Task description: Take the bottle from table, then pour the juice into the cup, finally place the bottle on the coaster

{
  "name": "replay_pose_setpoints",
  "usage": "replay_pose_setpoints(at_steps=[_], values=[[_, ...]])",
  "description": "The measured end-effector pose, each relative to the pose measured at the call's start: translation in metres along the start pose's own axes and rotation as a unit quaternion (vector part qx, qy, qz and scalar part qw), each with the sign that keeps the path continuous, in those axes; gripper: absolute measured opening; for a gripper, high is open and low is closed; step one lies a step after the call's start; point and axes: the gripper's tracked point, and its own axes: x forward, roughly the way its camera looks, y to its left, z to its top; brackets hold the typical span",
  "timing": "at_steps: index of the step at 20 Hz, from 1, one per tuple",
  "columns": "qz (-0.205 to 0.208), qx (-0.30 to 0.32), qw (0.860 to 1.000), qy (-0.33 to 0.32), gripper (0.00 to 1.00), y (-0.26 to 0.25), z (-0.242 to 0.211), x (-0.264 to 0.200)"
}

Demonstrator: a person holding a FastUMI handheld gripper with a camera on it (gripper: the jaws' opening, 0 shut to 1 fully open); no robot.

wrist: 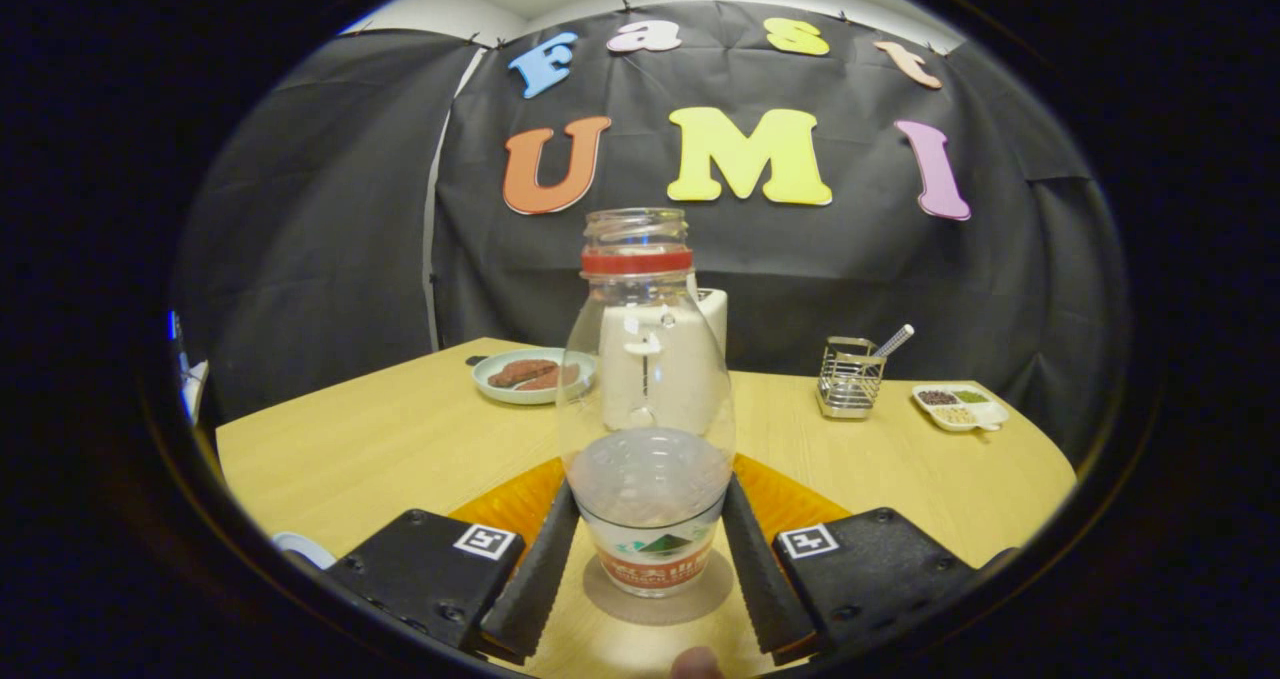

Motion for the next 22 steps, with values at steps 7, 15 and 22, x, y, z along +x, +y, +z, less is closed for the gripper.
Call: replay_pose_setpoints(at_steps=[7,15,22], values=[[-0.015,-0.007,1.000,-0.009,1.00,-0.003,0.003,-0.004],[-0.023,0.029,0.998,-0.044,1.00,0.000,0.031,-0.035],[-0.075,0.040,0.992,-0.092,1.00,-0.022,0.107,-0.105]])
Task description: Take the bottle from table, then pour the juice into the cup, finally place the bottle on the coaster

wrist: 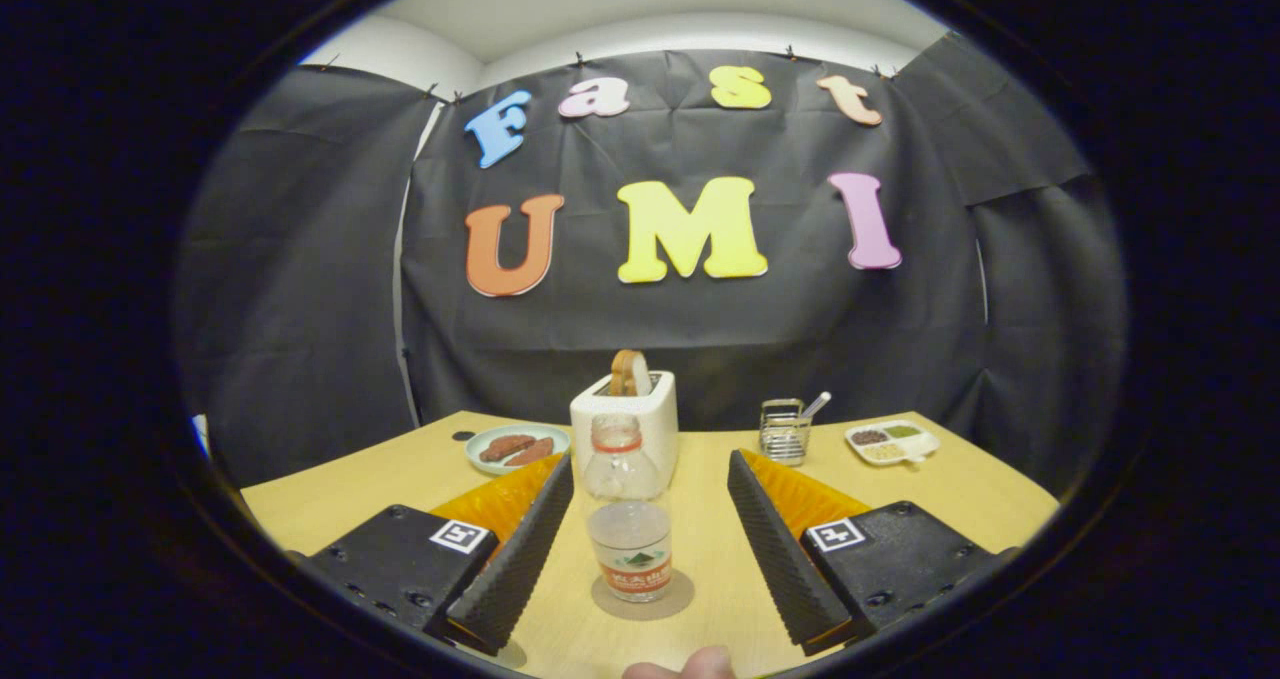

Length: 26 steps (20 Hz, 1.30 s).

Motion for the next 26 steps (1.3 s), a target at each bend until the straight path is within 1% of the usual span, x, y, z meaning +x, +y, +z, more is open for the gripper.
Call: replay_pose_setpoints(at_steps=[3,6,9,11,17,20,26], values=[[-0.034,-0.006,0.999,-0.022,1.00,-0.019,0.051,-0.030],[-0.065,-0.029,0.996,-0.054,1.00,-0.032,0.107,-0.066],[-0.085,-0.055,0.992,-0.074,1.00,-0.035,0.146,-0.099],[-0.085,-0.060,0.991,-0.080,1.00,-0.029,0.162,-0.116],[-0.068,-0.065,0.993,-0.078,1.00,-0.005,0.187,-0.148],[-0.059,-0.069,0.993,-0.070,1.00,0.008,0.184,-0.156],[-0.064,-0.059,0.994,-0.071,1.00,0.016,0.181,-0.160]])
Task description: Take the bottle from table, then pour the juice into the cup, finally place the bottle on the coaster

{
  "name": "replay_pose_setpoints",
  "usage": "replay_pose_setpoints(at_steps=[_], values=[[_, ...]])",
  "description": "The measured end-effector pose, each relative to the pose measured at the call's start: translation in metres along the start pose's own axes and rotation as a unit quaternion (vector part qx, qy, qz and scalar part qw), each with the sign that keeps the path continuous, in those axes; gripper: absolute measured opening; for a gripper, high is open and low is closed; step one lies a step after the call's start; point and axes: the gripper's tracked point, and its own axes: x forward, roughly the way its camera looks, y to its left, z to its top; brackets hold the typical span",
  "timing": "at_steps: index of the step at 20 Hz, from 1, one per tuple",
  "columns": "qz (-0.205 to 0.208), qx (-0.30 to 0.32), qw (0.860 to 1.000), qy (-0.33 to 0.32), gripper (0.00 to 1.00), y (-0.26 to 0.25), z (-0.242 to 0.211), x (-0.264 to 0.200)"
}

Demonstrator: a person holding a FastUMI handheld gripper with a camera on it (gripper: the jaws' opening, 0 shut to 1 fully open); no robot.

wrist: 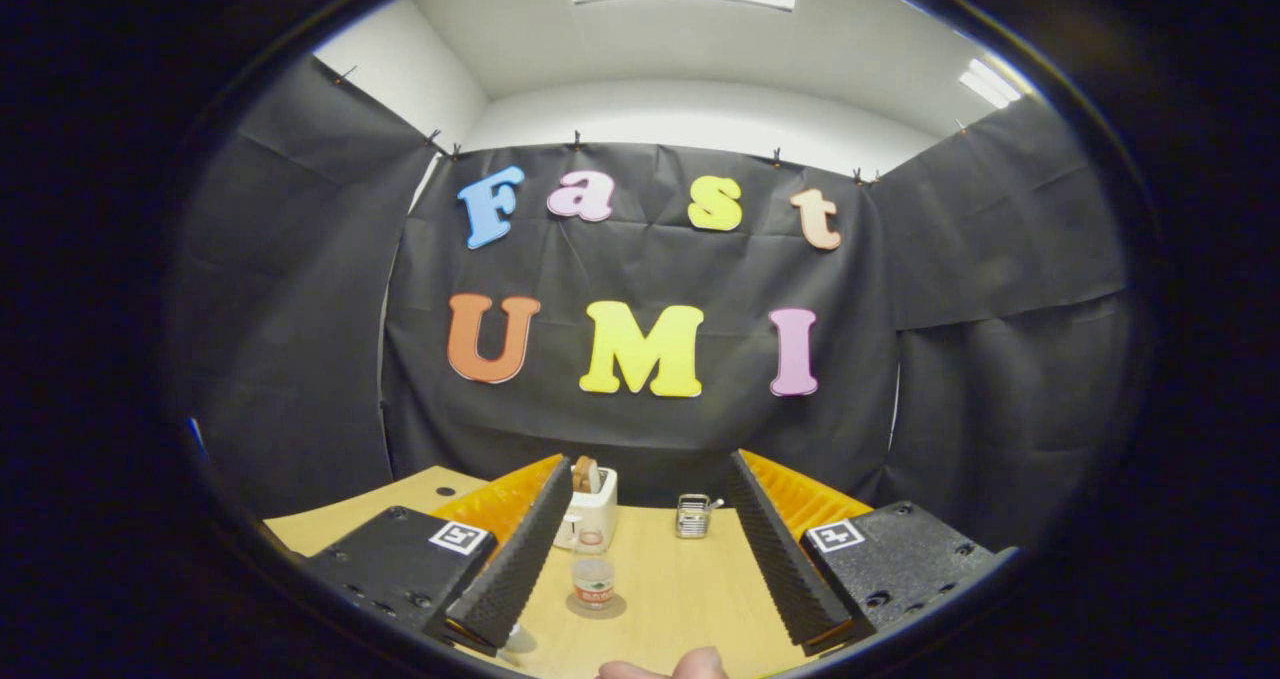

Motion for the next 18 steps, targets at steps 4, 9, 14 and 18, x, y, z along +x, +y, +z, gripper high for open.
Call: replay_pose_setpoints(at_steps=[4,9,14,18], values=[[0.011,0.005,1.000,0.004,1.00,0.006,-0.001,-0.001],[0.021,0.019,0.999,0.025,1.00,0.008,-0.011,0.003],[0.025,0.025,0.999,0.032,1.00,0.011,-0.016,0.004],[0.024,0.023,0.999,0.039,1.00,0.012,-0.022,0.001]])
